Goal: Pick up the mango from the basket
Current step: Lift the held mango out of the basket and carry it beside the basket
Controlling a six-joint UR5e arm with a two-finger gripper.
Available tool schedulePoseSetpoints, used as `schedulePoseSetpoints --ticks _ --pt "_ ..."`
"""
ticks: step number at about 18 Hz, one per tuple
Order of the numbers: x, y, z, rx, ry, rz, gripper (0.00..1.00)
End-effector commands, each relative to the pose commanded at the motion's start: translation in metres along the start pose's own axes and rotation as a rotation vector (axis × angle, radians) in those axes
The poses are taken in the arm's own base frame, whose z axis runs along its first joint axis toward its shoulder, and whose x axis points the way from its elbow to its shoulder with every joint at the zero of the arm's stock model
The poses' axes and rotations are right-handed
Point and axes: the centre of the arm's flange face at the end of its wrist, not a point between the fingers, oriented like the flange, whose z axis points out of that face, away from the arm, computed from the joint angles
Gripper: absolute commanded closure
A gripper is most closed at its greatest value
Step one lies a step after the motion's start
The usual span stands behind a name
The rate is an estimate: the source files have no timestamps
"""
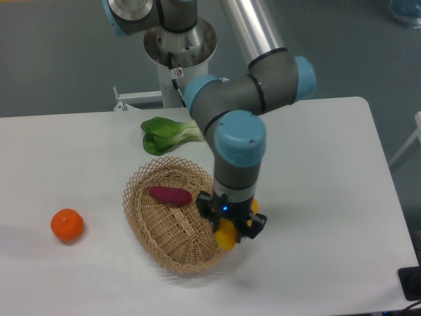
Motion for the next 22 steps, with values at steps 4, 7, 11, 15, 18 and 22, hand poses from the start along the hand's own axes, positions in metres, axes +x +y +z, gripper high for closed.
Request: schedulePoseSetpoints --ticks 4,7,11,15,18,22 --pt "-0.021 0.023 -0.009 -0.016 -0.015 0.069 0.69" --pt "-0.033 0.037 -0.008 -0.057 -0.035 0.083 0.69" --pt "-0.053 0.058 -0.005 -0.090 -0.042 0.155 0.67" --pt "-0.065 0.071 -0.005 -0.107 -0.052 0.174 0.66" --pt "-0.071 0.076 -0.003 -0.109 -0.055 0.165 0.66" --pt "-0.076 0.079 -0.003 -0.107 -0.060 0.161 0.66"
